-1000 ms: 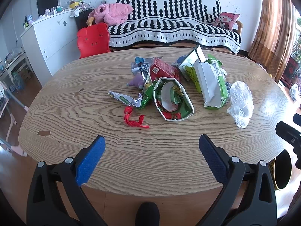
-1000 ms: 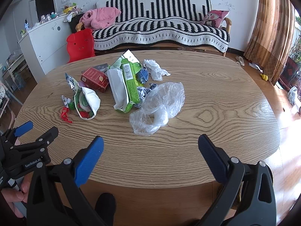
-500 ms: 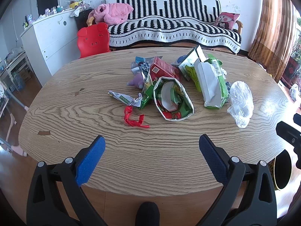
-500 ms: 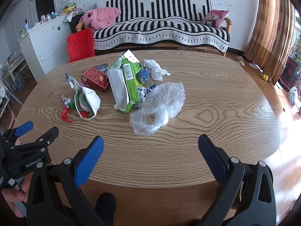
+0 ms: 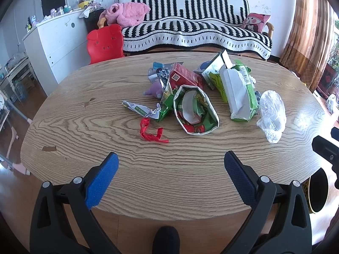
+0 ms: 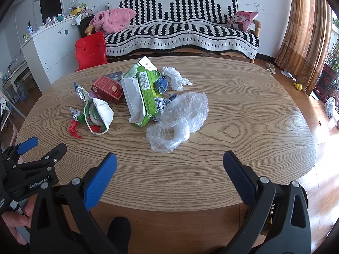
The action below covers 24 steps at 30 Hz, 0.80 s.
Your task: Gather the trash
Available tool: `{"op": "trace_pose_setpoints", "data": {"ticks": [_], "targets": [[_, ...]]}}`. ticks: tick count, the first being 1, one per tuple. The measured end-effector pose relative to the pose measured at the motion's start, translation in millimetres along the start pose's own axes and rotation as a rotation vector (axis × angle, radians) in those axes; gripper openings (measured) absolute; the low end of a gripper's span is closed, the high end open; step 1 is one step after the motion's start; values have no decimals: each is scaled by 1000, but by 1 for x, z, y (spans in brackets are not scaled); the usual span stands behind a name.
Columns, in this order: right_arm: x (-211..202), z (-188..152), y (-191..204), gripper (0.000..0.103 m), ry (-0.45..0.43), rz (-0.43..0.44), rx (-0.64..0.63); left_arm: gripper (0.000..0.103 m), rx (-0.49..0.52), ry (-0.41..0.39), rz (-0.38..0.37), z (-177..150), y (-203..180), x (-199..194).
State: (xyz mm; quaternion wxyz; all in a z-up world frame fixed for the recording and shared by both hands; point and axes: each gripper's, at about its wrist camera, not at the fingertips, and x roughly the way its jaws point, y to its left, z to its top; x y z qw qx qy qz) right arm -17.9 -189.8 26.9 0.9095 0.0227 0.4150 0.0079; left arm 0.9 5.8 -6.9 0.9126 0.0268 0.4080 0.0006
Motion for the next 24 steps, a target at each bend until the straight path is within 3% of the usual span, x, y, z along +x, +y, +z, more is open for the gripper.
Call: {"op": "trace_pose_setpoints", "data": {"ticks": [13, 20, 24], "targets": [[4, 2, 0, 97, 18, 14, -5, 97, -17, 81, 14, -11, 42, 48], [15, 6, 3, 97, 33, 27, -18, 97, -59, 97, -35, 15, 43, 82], [23, 7, 3, 97, 46, 24, -28, 97, -22, 103, 32, 23, 35, 107]]}}
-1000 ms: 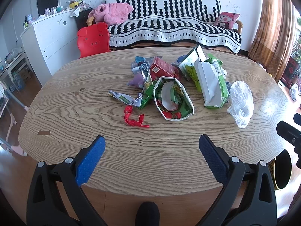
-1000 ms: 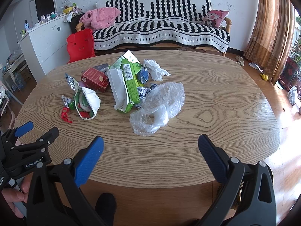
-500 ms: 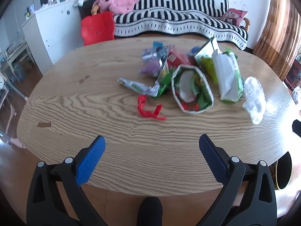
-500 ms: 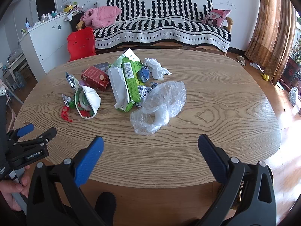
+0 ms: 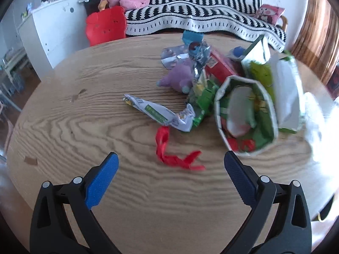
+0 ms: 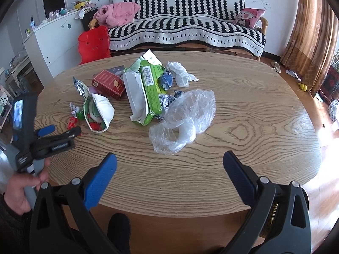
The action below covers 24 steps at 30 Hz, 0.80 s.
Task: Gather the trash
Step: 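Grasp the red plastic strip with the left tool while the right tool grasps the clear plastic bag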
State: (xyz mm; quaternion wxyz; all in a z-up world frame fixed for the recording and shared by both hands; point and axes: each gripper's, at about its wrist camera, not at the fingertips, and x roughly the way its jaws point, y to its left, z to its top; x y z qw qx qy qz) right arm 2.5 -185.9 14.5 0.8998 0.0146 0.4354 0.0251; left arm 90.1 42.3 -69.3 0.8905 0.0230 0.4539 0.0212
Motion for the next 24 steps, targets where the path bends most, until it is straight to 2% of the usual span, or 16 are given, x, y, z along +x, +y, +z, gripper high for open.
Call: {"op": "trace_pose_setpoints", "data": {"ticks": [2, 4, 5, 6, 9, 15, 19, 20, 21, 22, 23, 24], "targets": [[5, 2, -5, 97, 8, -2, 4, 94, -11, 18, 19, 2, 3, 10], [12, 4, -11, 97, 18, 0, 16, 77, -15, 26, 12, 2, 5, 13], [16, 5, -16, 97, 25, 7, 26, 59, -18, 21, -10, 2, 5, 11], [19, 7, -19, 97, 29, 14, 32, 34, -17, 20, -25, 2, 5, 9], [34, 11, -31, 97, 46, 27, 50, 30, -16, 19, -23, 2, 2, -1], [84, 25, -47, 97, 90, 22, 94, 30, 7, -17, -58, -1, -10, -36], [112, 31, -48, 92, 106, 22, 106, 30, 33, -40, -90, -2, -26, -50], [118, 31, -48, 84, 118, 27, 109, 30, 40, -44, -96, -2, -29, -52], [122, 32, -46, 69, 131, 35, 111, 30, 51, -46, -102, -1, -35, -54], [123, 32, -44, 64, 127, 24, 103, 30, 58, -48, -106, -2, -39, -56], [121, 33, -42, 36, 120, 19, 92, 30, 63, -47, -112, -1, -43, -57], [118, 33, -42, 24, 123, 42, 89, 30, 70, -47, -122, 0, -49, -59]]}}
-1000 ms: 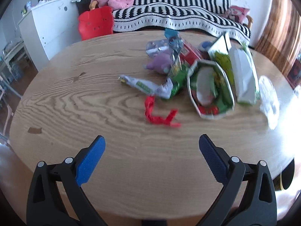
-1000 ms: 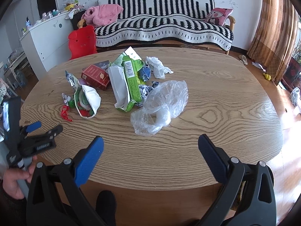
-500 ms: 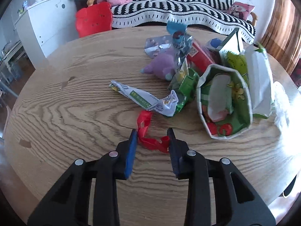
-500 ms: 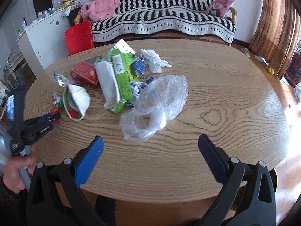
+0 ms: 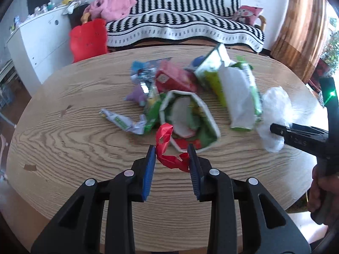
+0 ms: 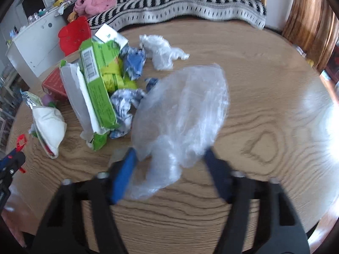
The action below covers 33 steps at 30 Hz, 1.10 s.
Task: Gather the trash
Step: 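Grasp the red plastic strip with the left tool while the right tool grasps the clear plastic bag, then carry the red strip and clear bag over the black trash bin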
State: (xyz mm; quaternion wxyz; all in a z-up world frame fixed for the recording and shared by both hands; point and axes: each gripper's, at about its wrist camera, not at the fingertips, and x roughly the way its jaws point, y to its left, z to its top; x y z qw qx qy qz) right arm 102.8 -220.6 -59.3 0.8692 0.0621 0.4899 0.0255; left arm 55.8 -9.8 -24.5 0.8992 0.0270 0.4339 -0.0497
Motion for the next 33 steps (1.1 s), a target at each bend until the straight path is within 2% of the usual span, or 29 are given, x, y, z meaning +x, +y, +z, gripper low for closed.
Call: {"op": "trace_pose_setpoints", "data": {"ticks": [4, 8, 11, 16, 22, 25, 29, 33], "targets": [[-36, -4, -5, 23, -80, 5, -12, 30, 21, -10, -26, 3, -19, -6], [-86, -13, -34, 23, -165, 0, 22, 30, 47, -21, -77, 7, -50, -14], [-126, -31, -77, 23, -224, -67, 67, 30, 96, -34, -140, 9, -96, -23], [-164, -71, -171, 23, -251, -186, 207, 30, 195, -67, -252, -1, -184, -34], [-180, -139, -291, 23, -208, -355, 379, 30, 343, -60, -417, -33, -310, -39], [-176, -175, -343, 23, -157, -405, 460, 30, 417, -45, -488, -54, -366, -41], [-158, -217, -394, 23, -69, -429, 535, 30, 495, -47, -549, -77, -413, -42], [-125, -255, -440, 23, 68, -394, 612, 30, 547, -15, -603, -98, -454, -38]]}}
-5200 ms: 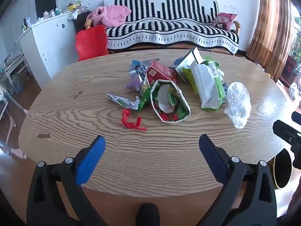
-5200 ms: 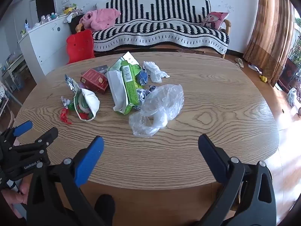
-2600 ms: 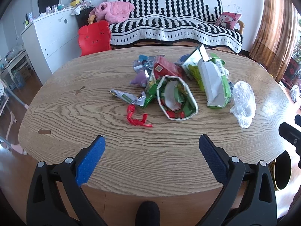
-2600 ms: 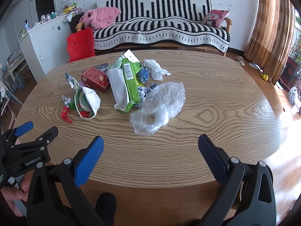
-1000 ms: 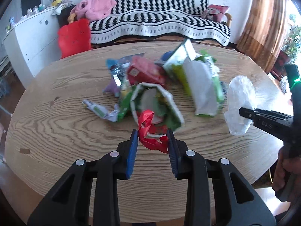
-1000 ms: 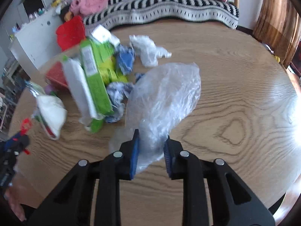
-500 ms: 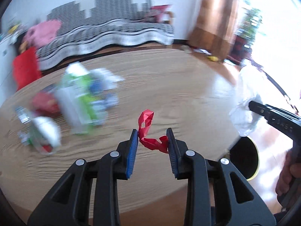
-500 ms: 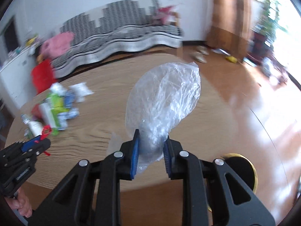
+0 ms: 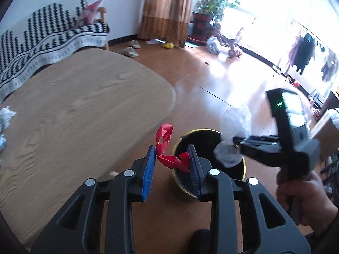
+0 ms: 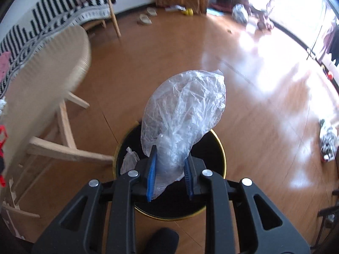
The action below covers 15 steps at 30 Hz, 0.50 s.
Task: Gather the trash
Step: 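Carry the red strip and clear bag over the black trash bin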
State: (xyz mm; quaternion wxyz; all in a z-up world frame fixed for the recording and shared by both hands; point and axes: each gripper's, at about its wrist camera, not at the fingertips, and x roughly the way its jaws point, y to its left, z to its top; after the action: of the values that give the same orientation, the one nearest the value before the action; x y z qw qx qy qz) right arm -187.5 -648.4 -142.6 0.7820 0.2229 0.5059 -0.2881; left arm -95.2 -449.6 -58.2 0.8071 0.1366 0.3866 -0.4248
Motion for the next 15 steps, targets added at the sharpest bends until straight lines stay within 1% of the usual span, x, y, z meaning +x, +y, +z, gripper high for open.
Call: {"op": "trace_pose_setpoints", "data": {"ticks": [2, 5, 8, 12, 13, 14, 15], "targets": [[25, -6, -18, 23, 88, 16, 33, 30, 14, 16, -19, -1, -13, 12], [46, -13, -31, 23, 173, 33, 62, 30, 29, 41, -31, -4, -25, 25], [47, -23, -38, 23, 199, 36, 73, 30, 29, 61, -39, -4, -27, 38], [46, -24, -39, 23, 215, 48, 86, 30, 25, 80, -37, -5, -28, 52], [46, -24, -41, 25, 216, 52, 89, 30, 22, 85, -38, -5, -29, 55], [46, -22, -40, 29, 218, 56, 92, 30, 20, 90, -40, -4, -31, 59], [46, -21, -40, 39, 215, 64, 98, 30, 19, 93, -42, -4, -32, 61]]}}
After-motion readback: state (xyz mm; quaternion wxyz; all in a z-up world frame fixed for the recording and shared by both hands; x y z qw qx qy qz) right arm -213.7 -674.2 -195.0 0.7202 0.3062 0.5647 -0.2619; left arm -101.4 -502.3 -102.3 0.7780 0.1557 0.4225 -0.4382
